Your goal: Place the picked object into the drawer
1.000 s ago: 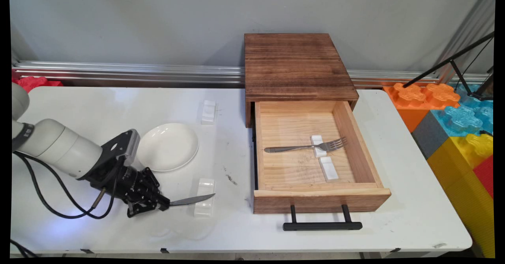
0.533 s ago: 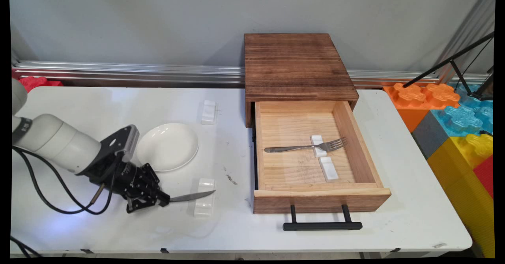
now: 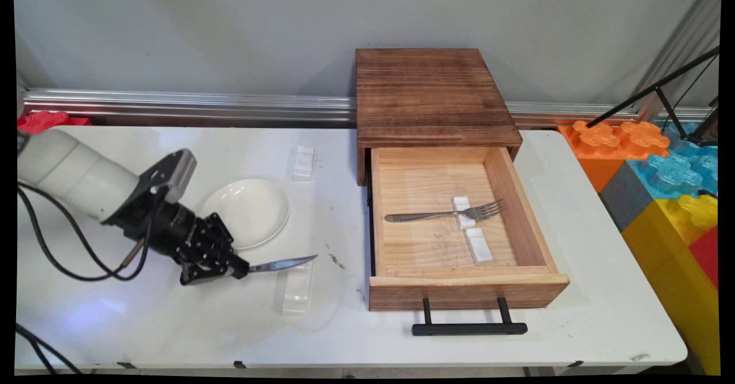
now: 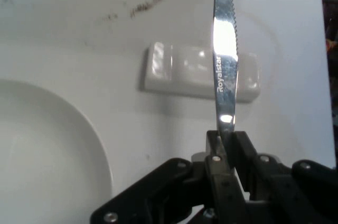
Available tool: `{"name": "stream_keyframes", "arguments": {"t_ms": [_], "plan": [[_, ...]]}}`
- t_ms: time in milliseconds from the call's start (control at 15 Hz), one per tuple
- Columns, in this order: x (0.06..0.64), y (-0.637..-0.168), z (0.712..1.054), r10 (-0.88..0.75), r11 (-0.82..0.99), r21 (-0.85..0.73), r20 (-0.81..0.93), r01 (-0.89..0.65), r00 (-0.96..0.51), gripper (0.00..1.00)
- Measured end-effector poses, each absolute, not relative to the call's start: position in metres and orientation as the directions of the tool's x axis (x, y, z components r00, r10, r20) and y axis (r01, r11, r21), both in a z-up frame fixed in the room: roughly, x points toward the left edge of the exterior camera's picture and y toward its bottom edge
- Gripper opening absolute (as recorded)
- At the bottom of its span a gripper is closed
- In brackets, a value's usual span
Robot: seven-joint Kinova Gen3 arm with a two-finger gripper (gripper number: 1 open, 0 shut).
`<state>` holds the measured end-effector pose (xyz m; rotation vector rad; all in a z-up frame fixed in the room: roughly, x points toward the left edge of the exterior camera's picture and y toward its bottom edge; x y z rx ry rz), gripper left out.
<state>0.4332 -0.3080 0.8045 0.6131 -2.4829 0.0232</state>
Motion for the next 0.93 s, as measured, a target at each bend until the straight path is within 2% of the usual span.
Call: {"name": "stream_keyframes", "arguments": {"t_ms": [533,933], "plan": [[0.403,-0.350,0.869,-0.378,0.900,0.074,0.621,-0.430,-0.686,0.00],[0.365,-0.376,0.897,-0.373,0.891,0.047,0.642,-0.451,-0.670,0.00]]}}
